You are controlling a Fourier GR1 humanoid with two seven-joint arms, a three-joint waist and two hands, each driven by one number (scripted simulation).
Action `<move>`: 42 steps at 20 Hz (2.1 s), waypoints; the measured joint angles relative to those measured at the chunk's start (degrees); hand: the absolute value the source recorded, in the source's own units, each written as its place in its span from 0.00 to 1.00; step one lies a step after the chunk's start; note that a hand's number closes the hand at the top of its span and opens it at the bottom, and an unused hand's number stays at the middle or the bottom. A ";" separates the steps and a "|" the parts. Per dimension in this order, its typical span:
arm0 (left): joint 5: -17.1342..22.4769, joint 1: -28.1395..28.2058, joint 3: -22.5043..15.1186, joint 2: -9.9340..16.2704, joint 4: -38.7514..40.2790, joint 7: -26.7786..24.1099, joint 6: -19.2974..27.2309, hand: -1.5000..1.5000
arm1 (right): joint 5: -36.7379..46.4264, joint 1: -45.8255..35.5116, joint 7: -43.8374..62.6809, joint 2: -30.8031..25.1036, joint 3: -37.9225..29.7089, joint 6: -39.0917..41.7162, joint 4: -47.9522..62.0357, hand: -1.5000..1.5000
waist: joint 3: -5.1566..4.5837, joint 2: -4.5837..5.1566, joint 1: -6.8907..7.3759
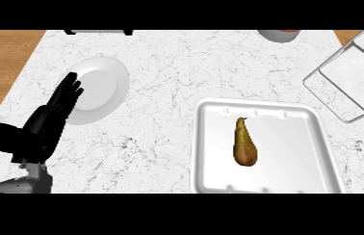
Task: Pick the squash from the tray and place it in the tiered shelf
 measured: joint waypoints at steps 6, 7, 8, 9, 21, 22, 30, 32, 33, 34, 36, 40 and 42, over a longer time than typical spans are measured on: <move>-0.45 0.24 -0.10 -0.33 -0.06 0.00 0.38 0.50 | -3.16 -7.14 9.11 -7.13 0.23 -3.73 -1.97 1.00 | -0.19 0.17 -0.46; -0.41 0.18 -0.02 -0.30 -0.16 -0.01 0.39 0.50 | 0.64 -7.37 8.07 -9.88 -0.57 -3.73 -3.51 1.00 | -0.18 0.29 -0.44; -0.51 0.08 -0.30 -0.51 -0.20 -0.17 0.41 0.50 | 4.62 -7.69 6.91 -12.11 -1.09 -4.14 -4.53 1.00 | -0.15 0.54 -0.10; -0.45 -0.18 -0.46 -0.62 -0.39 -0.10 0.39 0.50 | 8.62 -7.78 5.41 -13.71 -1.21 -4.67 -5.68 1.00 | -0.08 0.71 0.23; -1.27 -0.36 -1.84 -1.27 0.54 -1.52 -0.35 0.50 | 41.37 -16.47 -22.67 -16.35 10.19 -22.66 10.24 1.00 | 0.17 0.88 2.06; -1.04 -0.10 -1.66 -1.11 -0.06 -1.13 -0.51 0.50 | 41.54 -17.69 -25.16 -16.14 10.94 -23.09 12.58 1.00 | 0.17 0.79 1.87; -1.25 -0.70 -0.94 -1.16 -0.33 0.01 -0.12 0.50 | 44.24 -29.04 -33.83 -16.56 19.20 -20.51 27.43 1.00 | 0.12 0.46 1.00; -0.70 -0.32 -0.63 -0.96 -0.99 0.51 -0.49 0.50 | 46.66 -29.17 -36.47 -17.20 21.59 -20.15 28.86 1.00 | 0.12 0.45 0.97; -1.00 -0.38 -0.60 -0.94 -0.30 -0.16 -0.48 0.50 | 47.75 -30.44 -37.41 -17.65 22.95 -19.53 29.98 1.00 | 0.13 0.50 1.04; -0.85 -0.40 -0.56 -0.90 -0.25 -0.10 -0.67 0.50 | 49.00 -30.24 -39.23 -17.75 24.03 -19.71 31.10 1.00 | 0.10 0.49 0.96; -0.77 -0.42 -0.40 -0.82 0.08 -0.37 -0.91 0.50 | 51.52 -31.07 -42.16 -17.84 26.28 -19.89 33.84 1.00 | 0.12 0.52 0.96; -1.58 -0.33 -0.84 -1.53 0.28 -0.89 -0.41 0.50 | 55.76 -32.74 -47.34 -17.89 28.63 -20.76 40.69 1.00 | 0.14 0.47 0.71; -0.89 -0.24 -0.29 -1.03 -0.20 -0.27 -1.06 0.50 | 57.55 -34.01 -47.84 -16.98 29.01 -22.07 44.28 1.00 | 0.13 0.45 0.70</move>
